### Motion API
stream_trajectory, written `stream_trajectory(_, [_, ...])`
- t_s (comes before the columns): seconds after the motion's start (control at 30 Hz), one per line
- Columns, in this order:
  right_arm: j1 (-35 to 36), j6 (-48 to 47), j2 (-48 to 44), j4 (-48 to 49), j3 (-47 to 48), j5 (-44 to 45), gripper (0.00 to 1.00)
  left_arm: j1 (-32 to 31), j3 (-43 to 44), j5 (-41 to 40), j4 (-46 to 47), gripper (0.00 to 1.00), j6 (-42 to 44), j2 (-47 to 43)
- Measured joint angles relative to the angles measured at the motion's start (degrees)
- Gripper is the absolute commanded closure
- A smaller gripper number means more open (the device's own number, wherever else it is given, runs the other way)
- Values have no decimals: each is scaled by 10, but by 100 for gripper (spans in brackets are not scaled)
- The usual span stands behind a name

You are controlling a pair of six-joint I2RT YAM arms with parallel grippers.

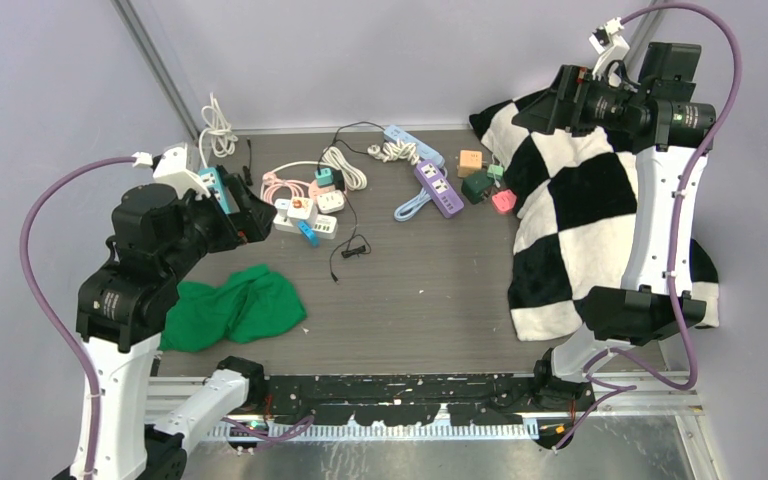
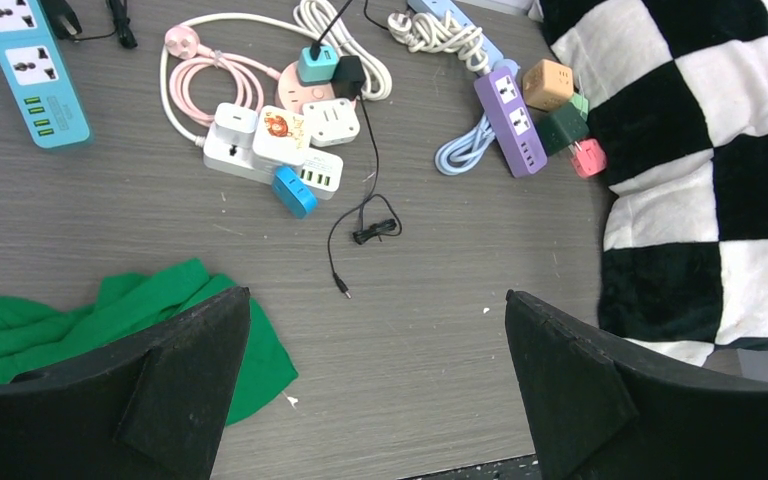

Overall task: Pull the plug off the socket
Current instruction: Reset both arms

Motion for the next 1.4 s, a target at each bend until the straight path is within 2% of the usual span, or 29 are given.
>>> stream_trajectory(0.77, [-3, 26, 0, 16, -29, 14, 0, 0, -21, 1, 18, 0, -1, 10])
stream_trajectory(1.4, [-4, 60, 0, 39, -33, 28, 0, 0, -74, 5, 39, 0, -6, 4])
